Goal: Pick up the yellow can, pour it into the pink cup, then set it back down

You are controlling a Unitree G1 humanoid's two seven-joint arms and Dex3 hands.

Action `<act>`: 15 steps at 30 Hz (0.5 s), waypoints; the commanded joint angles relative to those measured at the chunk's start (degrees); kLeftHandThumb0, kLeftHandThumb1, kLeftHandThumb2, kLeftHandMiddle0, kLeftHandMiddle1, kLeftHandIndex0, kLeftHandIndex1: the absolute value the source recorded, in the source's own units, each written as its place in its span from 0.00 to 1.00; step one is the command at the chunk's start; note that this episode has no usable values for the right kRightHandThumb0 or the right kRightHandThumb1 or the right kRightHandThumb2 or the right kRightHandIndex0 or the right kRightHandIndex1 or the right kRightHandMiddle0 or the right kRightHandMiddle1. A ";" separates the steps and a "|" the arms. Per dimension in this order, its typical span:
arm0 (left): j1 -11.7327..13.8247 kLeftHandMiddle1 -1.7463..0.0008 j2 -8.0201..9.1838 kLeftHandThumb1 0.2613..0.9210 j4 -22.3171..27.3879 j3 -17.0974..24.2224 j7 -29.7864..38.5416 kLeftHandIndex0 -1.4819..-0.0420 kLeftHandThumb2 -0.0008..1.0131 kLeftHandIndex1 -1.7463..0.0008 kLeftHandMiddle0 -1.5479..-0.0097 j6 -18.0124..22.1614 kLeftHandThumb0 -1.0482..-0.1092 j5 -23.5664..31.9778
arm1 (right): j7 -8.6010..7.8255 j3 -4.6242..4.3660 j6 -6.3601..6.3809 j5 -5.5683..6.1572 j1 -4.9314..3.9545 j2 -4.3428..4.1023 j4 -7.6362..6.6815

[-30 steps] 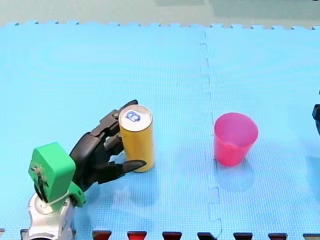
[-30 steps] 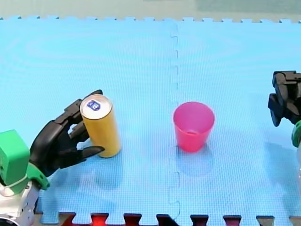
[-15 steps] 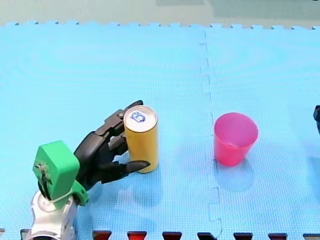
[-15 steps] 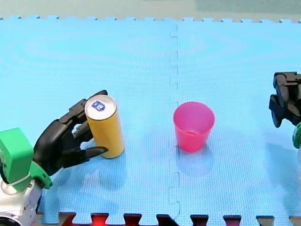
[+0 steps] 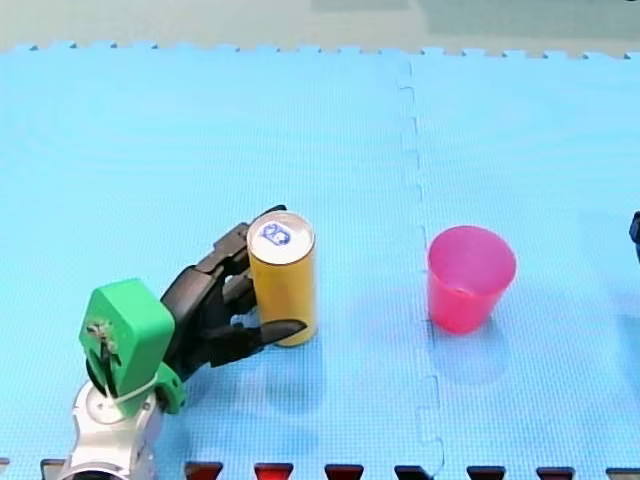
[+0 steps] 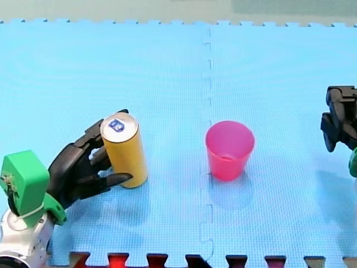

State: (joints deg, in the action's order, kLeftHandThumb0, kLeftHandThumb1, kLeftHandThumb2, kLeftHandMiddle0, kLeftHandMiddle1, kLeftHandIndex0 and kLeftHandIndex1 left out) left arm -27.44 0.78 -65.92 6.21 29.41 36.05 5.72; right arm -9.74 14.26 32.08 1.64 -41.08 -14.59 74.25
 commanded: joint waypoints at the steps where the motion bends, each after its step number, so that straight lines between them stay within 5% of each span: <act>1: -1.24 0.99 -0.15 0.58 -0.98 0.20 -0.94 0.92 0.01 1.00 0.82 -0.42 0.23 -0.18 | -0.06 0.12 0.03 0.23 0.15 -0.43 -0.18; 15: -3.70 0.99 -0.02 0.56 -4.16 0.28 -3.90 0.90 0.00 1.00 0.81 0.29 0.30 -2.09 | -0.24 0.16 -0.74 0.44 -0.26 -0.63 -0.28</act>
State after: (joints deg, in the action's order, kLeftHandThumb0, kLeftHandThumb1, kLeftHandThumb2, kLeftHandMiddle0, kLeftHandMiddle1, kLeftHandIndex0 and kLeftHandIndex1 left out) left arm -30.71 0.57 -69.80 6.49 25.66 35.88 3.81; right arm -9.87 14.30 31.52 1.84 -41.17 -14.86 74.13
